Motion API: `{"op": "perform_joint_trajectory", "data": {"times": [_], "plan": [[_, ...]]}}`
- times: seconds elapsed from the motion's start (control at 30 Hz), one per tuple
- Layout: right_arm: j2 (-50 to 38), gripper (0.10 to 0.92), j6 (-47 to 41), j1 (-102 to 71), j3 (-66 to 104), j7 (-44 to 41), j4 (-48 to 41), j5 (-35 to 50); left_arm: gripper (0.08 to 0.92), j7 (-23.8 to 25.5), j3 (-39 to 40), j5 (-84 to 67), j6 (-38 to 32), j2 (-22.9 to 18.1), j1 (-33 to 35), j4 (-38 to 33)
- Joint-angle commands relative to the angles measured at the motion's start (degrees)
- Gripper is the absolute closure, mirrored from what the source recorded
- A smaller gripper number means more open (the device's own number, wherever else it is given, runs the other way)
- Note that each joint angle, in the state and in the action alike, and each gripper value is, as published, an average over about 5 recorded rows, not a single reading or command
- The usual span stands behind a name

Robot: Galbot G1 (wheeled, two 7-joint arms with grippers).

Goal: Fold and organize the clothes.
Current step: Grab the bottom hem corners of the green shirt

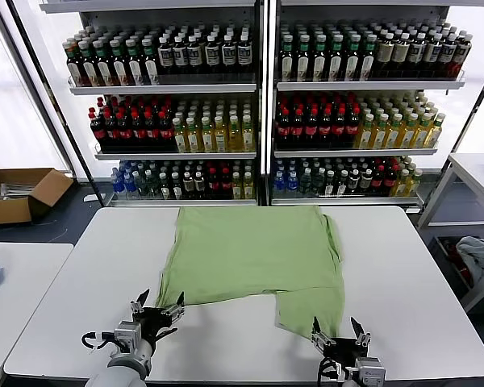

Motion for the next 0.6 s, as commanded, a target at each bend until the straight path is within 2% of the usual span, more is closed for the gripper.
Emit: {"op": "perform_joint_trajectory", "data": {"times": [0.03, 0.6], "plan": [[0.1, 0.203, -0.3, -0.3, -0.3, 0.6, -0.4, 0.4, 0.177, -0.3, -0.8, -3.6, 1.1, 0.8, -1.6, 3.0], [0.4, 0.203, -0.6, 0.0, -0.6, 1.4, -2.6, 0.2, 0.177, -0.2, -0.7, -4.6, 0.7, 0.5, -1.5, 3.4]]}}
